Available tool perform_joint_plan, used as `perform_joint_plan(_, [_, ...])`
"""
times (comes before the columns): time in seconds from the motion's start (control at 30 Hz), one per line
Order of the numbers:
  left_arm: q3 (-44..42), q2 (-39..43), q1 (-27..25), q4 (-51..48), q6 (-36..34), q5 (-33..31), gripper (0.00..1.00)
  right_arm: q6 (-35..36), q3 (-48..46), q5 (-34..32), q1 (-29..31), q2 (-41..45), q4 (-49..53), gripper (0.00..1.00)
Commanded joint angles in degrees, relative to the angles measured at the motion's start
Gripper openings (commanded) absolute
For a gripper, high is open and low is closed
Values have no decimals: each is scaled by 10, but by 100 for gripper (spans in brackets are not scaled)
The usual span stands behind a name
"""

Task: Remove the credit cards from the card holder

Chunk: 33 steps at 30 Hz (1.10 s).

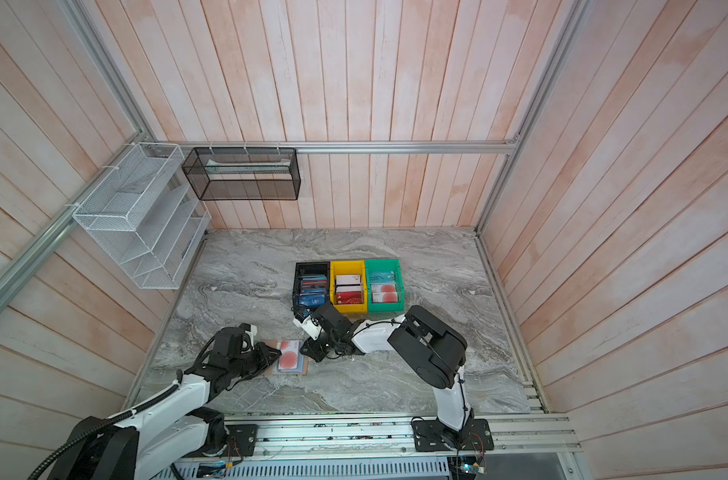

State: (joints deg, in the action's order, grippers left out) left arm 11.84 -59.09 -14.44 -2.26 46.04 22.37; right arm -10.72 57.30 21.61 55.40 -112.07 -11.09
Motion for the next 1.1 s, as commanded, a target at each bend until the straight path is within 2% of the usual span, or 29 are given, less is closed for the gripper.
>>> perform_joint_plan(0.0, [-6,-16,4,-33,-36,2,21,2,-33,-46,4,-80,118,26])
perform_joint_plan(0.3, [-2,-34,9,-10,-47,39,22,8,-33,-45,3,-80,123,26])
perform_joint_plan(0.6, [-4,-40,11,-9,-49,36,22,12,-34,-46,4,-83,127,26])
perform_joint_plan(1.07, [-2,-54,12,-5,-47,40,11,12,-35,-47,3,-85,131,26])
